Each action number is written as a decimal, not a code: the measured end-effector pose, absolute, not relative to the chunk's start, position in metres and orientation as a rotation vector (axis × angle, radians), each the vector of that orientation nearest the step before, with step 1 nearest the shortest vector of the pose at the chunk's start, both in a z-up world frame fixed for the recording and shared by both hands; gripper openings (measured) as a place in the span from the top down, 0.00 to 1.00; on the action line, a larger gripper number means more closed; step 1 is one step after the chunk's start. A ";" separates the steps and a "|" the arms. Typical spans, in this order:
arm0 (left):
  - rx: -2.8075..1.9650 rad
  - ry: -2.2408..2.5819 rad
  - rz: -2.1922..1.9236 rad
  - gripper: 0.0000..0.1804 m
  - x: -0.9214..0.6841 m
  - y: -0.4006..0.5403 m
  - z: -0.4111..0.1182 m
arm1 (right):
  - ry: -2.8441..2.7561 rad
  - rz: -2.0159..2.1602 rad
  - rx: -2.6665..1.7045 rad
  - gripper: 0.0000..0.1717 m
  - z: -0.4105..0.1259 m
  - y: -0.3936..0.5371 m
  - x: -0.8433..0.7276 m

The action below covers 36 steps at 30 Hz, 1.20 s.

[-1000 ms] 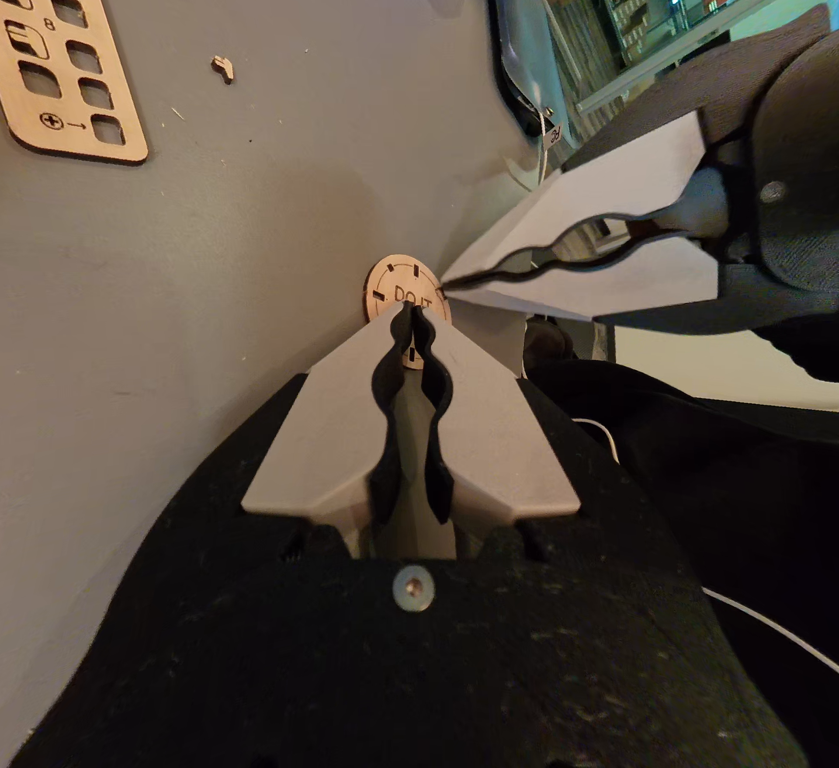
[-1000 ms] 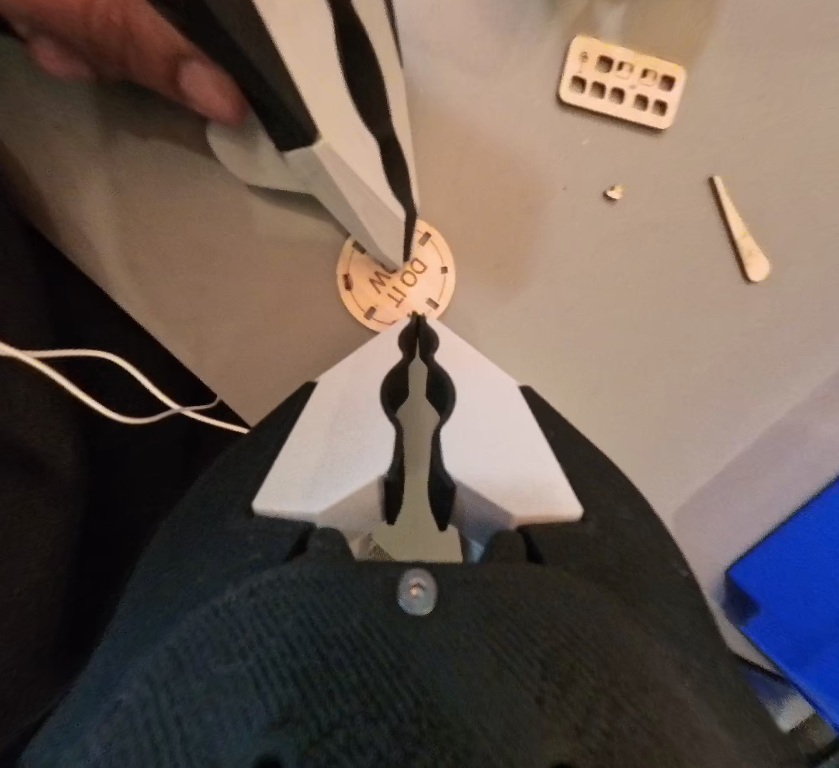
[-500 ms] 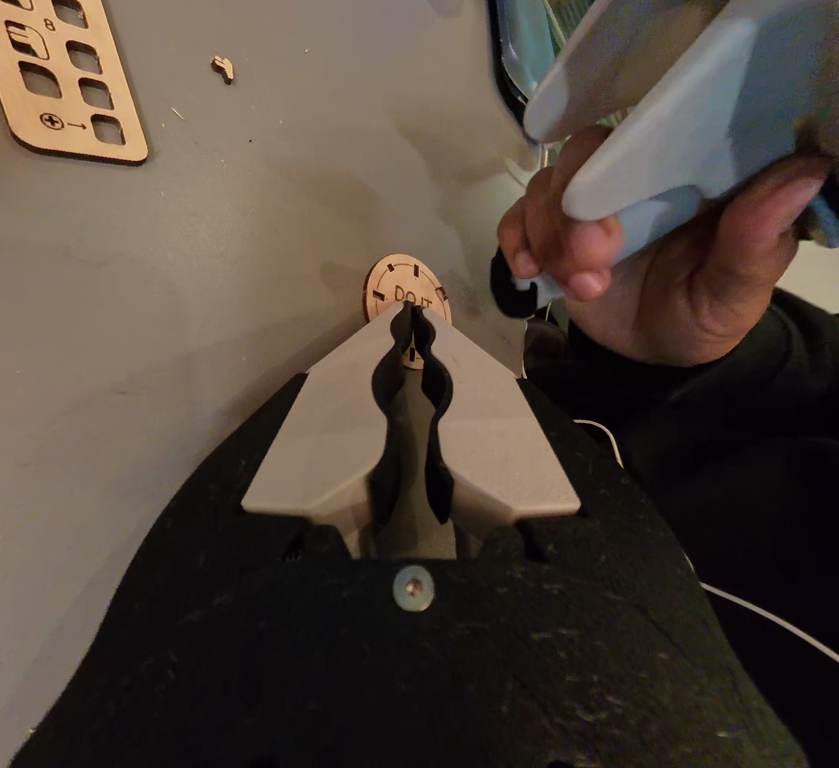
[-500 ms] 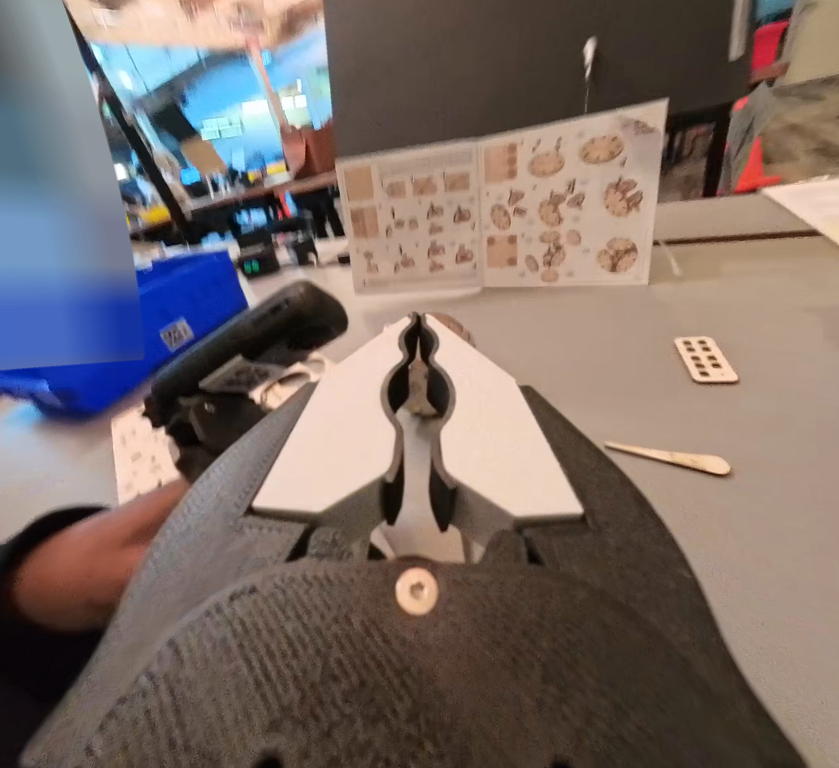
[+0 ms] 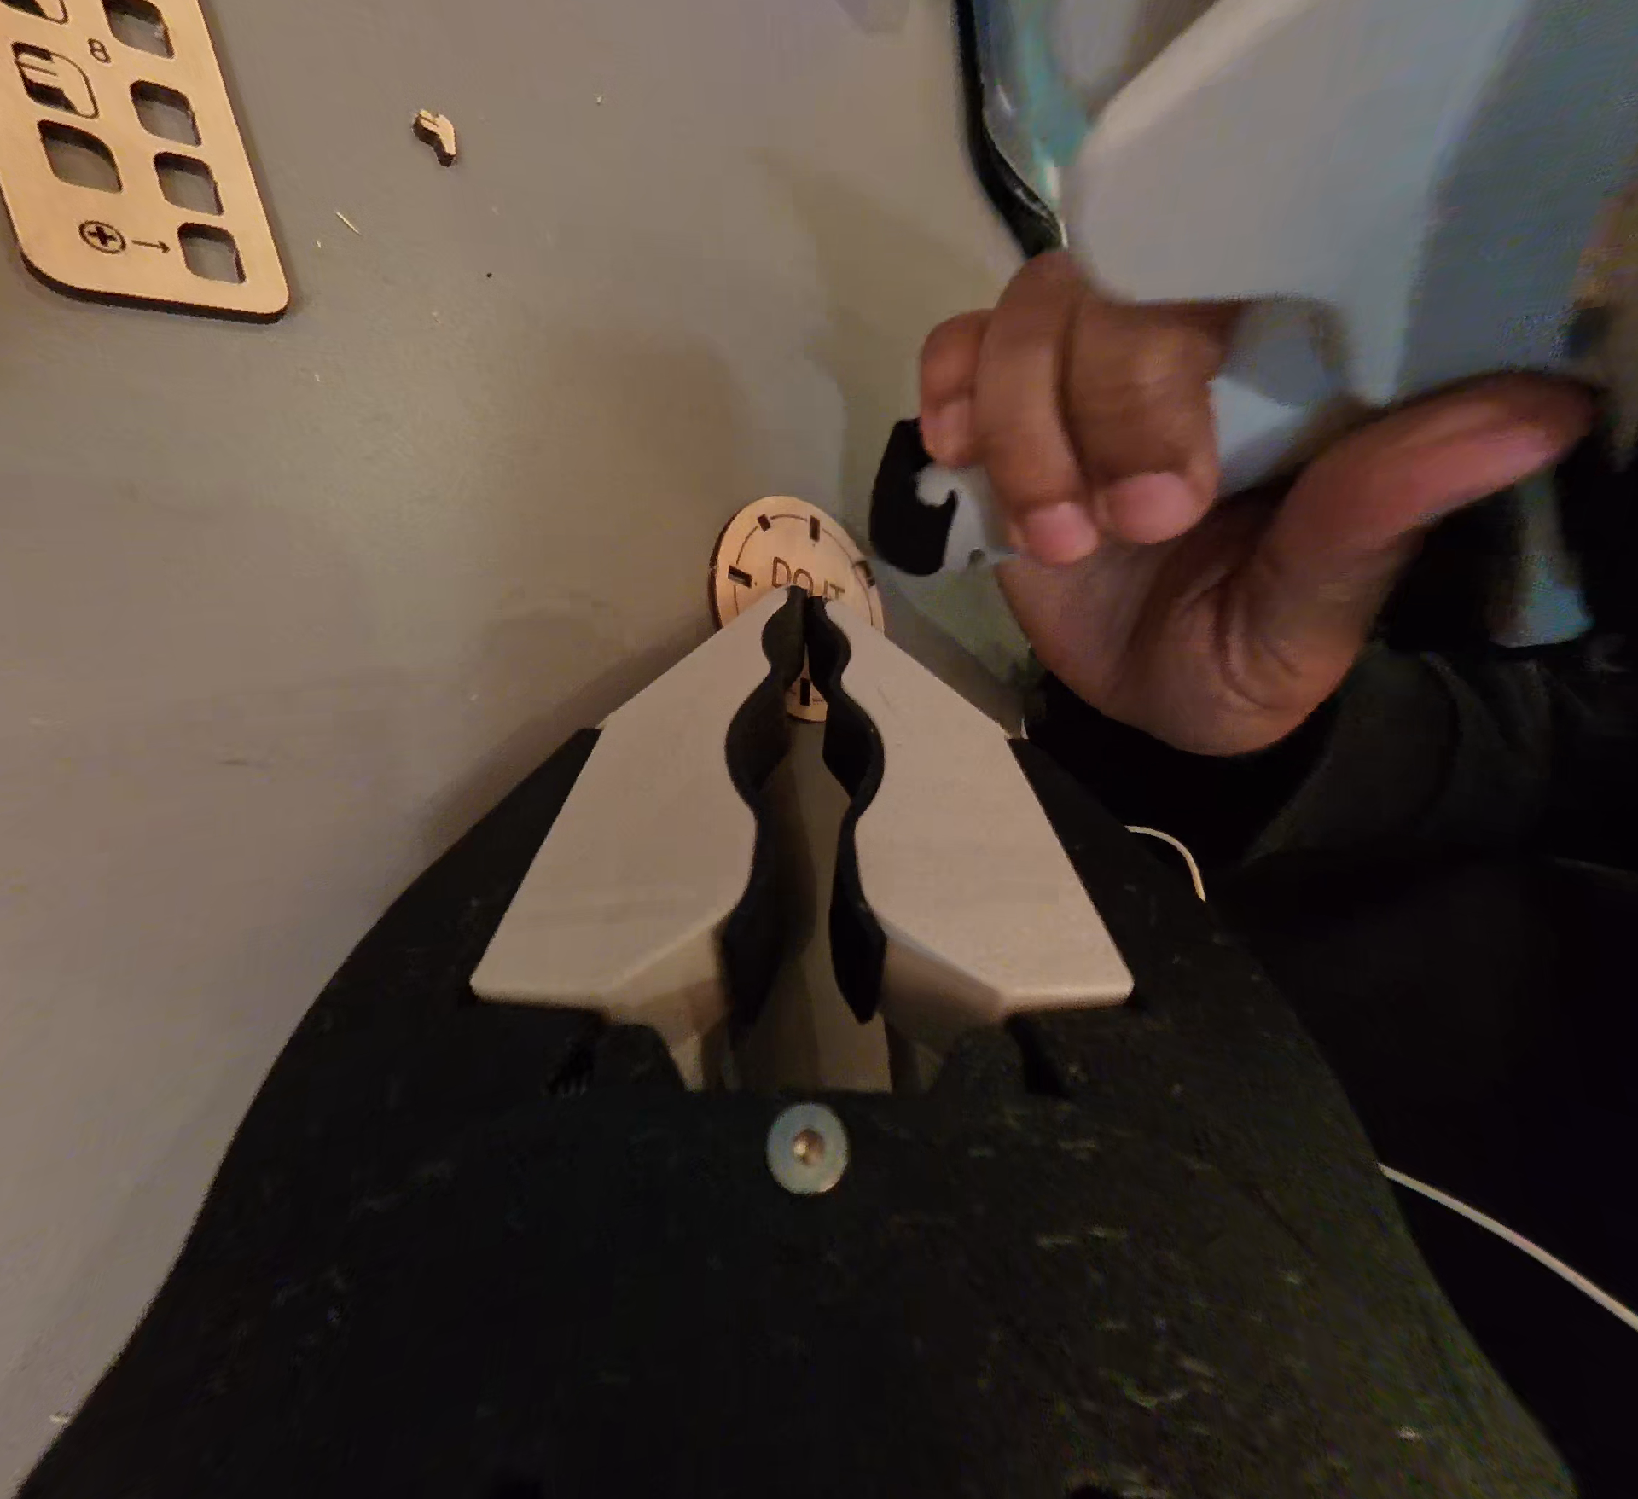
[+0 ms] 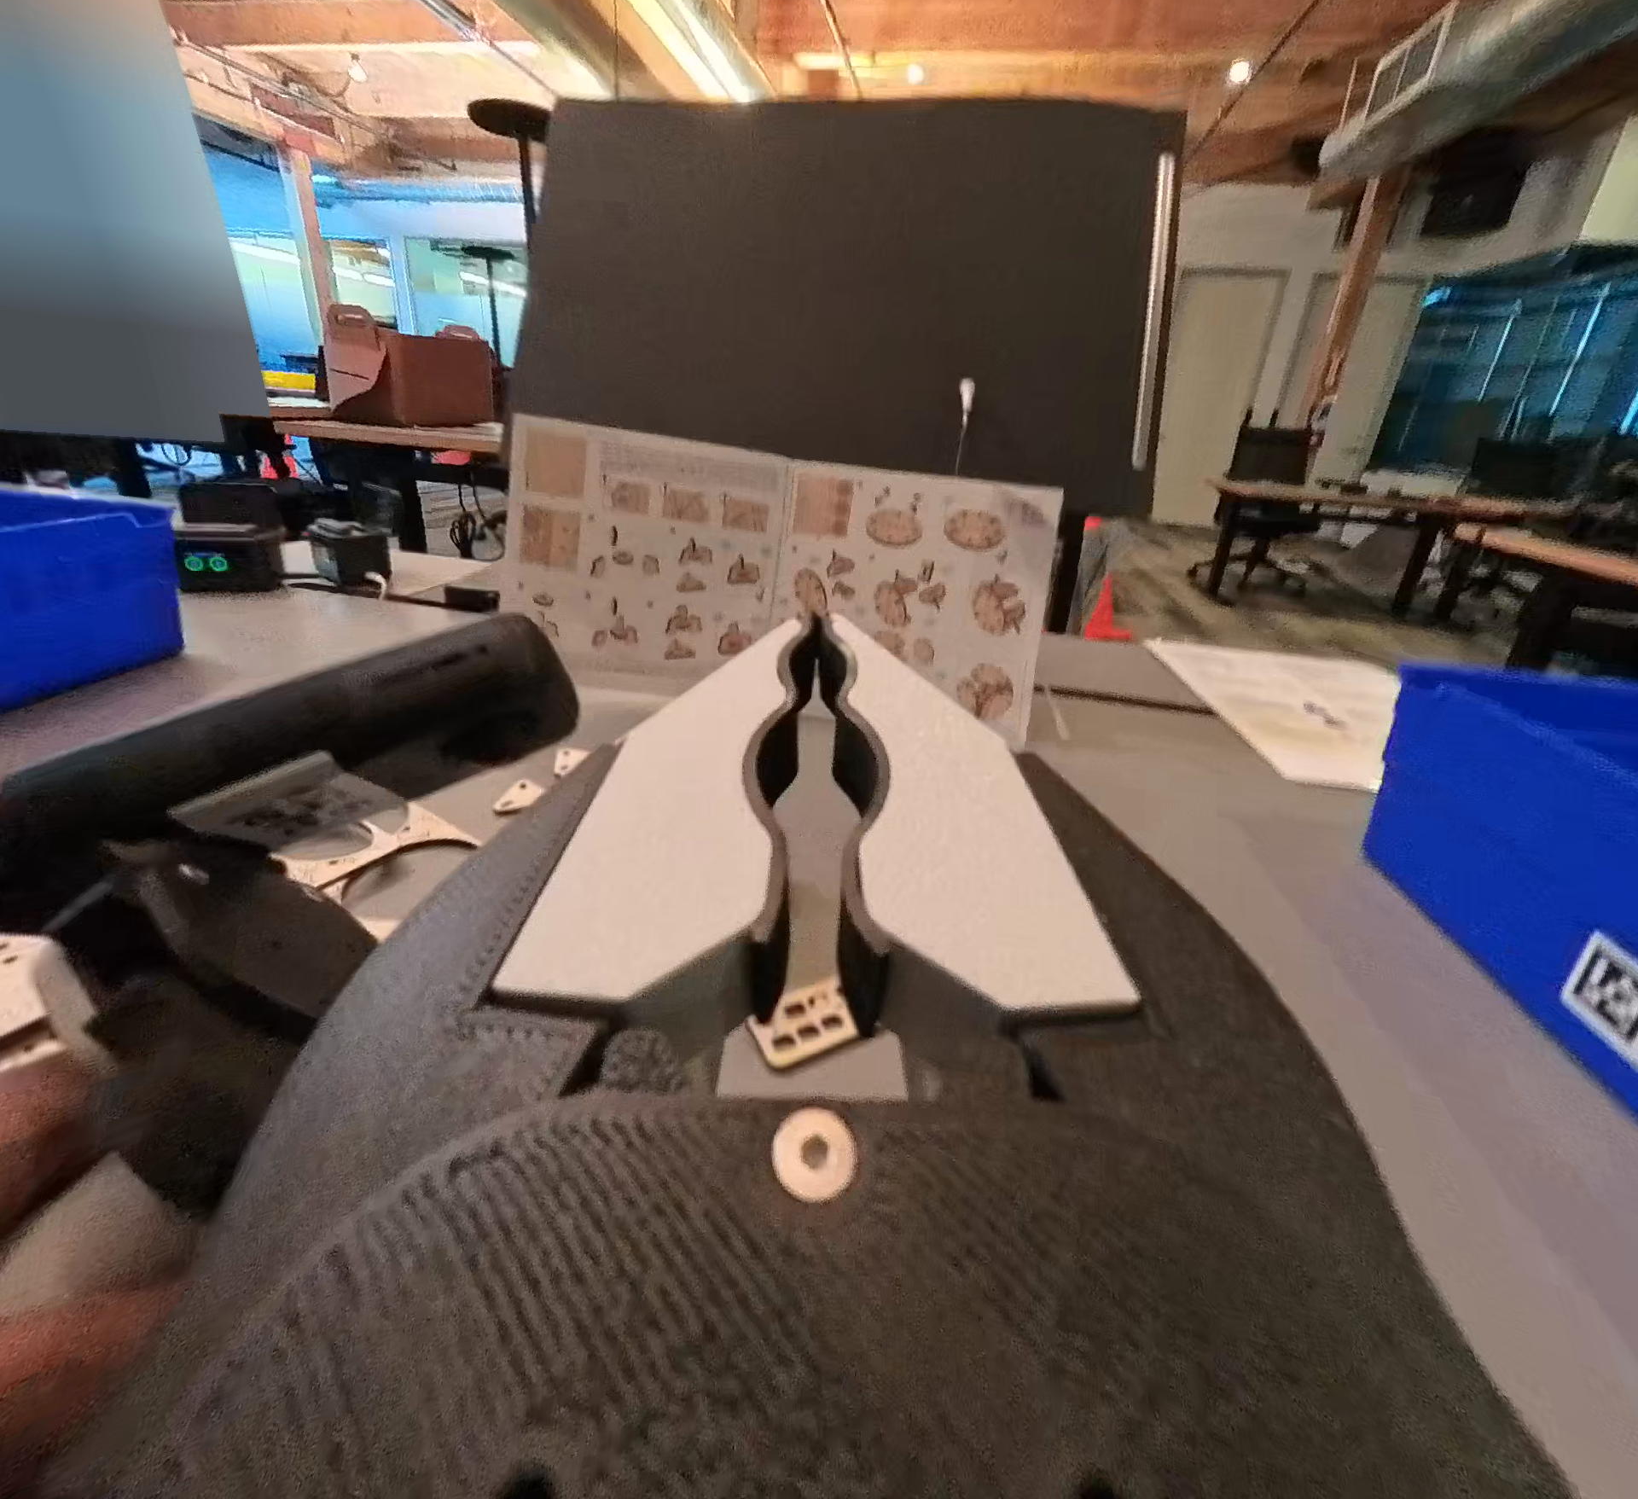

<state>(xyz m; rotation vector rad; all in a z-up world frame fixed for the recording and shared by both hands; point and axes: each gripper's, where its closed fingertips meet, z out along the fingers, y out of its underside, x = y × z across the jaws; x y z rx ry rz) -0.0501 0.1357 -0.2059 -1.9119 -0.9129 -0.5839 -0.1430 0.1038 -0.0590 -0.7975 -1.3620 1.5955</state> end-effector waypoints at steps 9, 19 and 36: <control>-1.912 -0.913 -0.584 1.00 -0.050 0.136 -0.206 | -1.362 1.467 -0.717 1.00 -0.068 0.101 -0.144; -1.910 -0.915 -0.586 1.00 -0.050 0.136 -0.206 | -1.328 1.439 -0.770 1.00 -0.065 0.112 -0.145; -1.906 -0.918 -0.592 1.00 -0.050 0.136 -0.206 | -1.371 1.484 -0.792 1.00 -0.073 0.099 -0.141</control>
